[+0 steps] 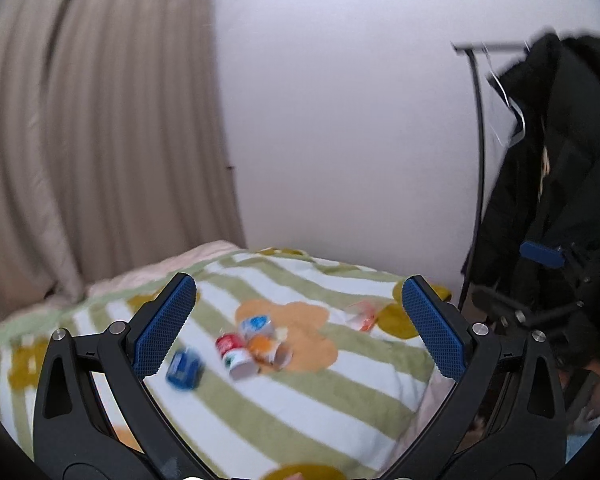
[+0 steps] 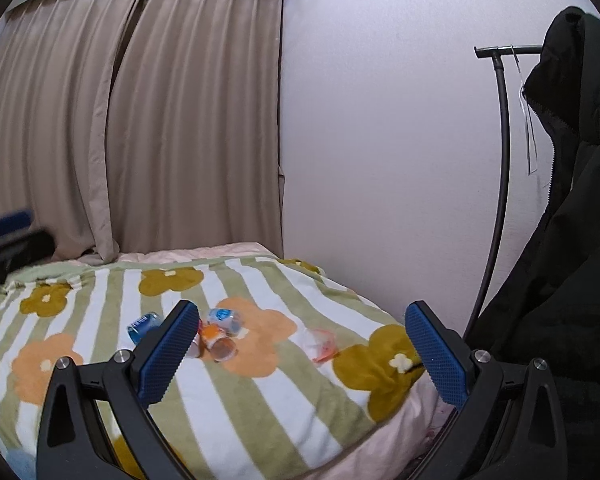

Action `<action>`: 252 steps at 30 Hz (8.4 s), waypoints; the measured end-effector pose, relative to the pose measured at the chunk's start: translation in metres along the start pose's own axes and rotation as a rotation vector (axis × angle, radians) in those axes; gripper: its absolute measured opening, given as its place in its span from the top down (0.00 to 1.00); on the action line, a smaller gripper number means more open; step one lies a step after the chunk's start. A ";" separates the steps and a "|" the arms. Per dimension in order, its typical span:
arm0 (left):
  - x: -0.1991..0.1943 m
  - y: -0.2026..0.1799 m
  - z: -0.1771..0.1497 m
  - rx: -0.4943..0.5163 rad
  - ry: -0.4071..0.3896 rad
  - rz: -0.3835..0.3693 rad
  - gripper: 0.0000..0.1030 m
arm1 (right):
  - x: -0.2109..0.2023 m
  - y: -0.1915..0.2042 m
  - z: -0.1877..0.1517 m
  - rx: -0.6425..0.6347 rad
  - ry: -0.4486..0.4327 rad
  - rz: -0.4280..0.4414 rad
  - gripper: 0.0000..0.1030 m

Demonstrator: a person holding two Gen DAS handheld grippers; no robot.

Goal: Flip cup upside down

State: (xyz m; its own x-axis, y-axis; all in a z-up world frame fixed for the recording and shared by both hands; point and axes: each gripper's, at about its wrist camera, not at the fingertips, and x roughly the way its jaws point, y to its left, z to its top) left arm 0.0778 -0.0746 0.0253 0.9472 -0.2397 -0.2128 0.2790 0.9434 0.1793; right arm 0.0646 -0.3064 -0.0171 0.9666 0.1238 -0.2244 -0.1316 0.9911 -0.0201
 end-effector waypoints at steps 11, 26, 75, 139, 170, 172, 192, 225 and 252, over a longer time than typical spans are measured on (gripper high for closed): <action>0.270 -0.101 -0.018 0.408 0.502 -0.314 0.00 | 0.065 -0.034 -0.042 -0.016 0.114 0.077 0.00; 0.471 -0.146 -0.113 0.557 0.962 -0.412 0.09 | 0.125 -0.056 -0.102 0.068 0.247 0.141 0.00; 0.278 -0.010 -0.197 0.177 1.199 -0.200 0.00 | 0.071 0.016 -0.067 0.059 0.209 0.314 0.00; 0.049 0.094 -0.233 -0.438 0.495 0.073 0.00 | 0.221 0.181 -0.167 -0.237 0.262 0.554 0.39; 0.048 0.091 -0.227 -0.410 0.535 0.077 0.00 | 0.229 0.173 -0.182 -0.255 0.413 0.592 0.15; 0.046 0.090 -0.225 -0.408 0.532 0.081 0.00 | 0.227 0.173 -0.183 -0.252 0.406 0.593 0.04; -0.041 0.058 -0.065 -0.243 0.142 0.221 0.00 | 0.052 0.096 -0.001 -0.150 0.072 0.288 0.00; -0.085 -0.001 -0.051 -0.231 0.024 0.221 0.00 | -0.026 0.051 -0.003 0.034 0.004 0.102 0.00; -0.087 -0.009 -0.048 -0.232 0.015 0.192 0.00 | -0.032 0.043 -0.003 0.042 0.006 0.081 0.00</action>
State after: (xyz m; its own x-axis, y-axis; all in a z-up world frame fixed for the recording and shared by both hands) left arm -0.0147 -0.0517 -0.0036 0.9762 -0.0497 -0.2111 0.0495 0.9988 -0.0061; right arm 0.0271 -0.2681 -0.0139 0.9517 0.2040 -0.2293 -0.2003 0.9789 0.0392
